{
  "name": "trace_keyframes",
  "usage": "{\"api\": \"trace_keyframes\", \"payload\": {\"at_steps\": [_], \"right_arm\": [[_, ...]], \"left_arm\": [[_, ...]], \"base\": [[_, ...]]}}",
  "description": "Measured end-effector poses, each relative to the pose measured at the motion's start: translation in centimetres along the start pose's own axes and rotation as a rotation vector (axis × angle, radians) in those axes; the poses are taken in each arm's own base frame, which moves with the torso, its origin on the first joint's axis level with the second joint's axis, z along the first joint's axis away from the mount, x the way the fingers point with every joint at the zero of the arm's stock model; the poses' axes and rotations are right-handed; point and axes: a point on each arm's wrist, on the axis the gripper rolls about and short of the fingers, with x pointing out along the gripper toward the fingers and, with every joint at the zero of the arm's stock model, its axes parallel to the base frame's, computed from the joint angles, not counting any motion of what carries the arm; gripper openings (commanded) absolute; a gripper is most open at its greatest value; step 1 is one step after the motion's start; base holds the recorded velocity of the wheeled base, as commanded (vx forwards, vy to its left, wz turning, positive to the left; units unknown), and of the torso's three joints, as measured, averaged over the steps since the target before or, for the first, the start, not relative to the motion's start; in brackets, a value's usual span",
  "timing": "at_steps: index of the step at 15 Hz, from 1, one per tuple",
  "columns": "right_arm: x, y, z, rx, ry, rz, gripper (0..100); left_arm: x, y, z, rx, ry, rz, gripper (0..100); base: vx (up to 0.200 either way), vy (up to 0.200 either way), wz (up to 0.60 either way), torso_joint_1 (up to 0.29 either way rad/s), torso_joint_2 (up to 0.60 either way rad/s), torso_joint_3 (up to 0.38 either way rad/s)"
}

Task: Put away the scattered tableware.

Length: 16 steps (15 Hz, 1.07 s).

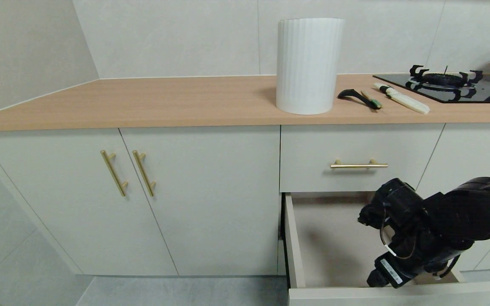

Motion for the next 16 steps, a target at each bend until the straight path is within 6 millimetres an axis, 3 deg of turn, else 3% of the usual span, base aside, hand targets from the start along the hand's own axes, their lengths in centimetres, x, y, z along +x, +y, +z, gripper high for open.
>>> {"api": "trace_keyframes", "payload": {"at_steps": [4, 12, 16], "right_arm": [[-0.4, 0.5, -1.7, -0.134, 0.151, 0.012, 100], [-0.3, 2.1, -2.3, -0.222, 0.229, 0.025, 100], [-1.9, 1.6, 0.8, 0.074, 0.042, 0.015, 100]], "left_arm": [[0.0, 0.0, 0.0, 0.0, 0.0, 0.001, 100], [0.0, 0.0, 0.0, 0.0, 0.0, 0.0, 100], [0.0, 0.0, 0.0, 0.0, 0.0, 0.0, 100]], "base": [[0.0, 0.0, 0.0, 0.0, 0.0, 0.0], [0.0, 0.0, 0.0, 0.0, 0.0, 0.0], [0.0, 0.0, 0.0, 0.0, 0.0, 0.0]]}}
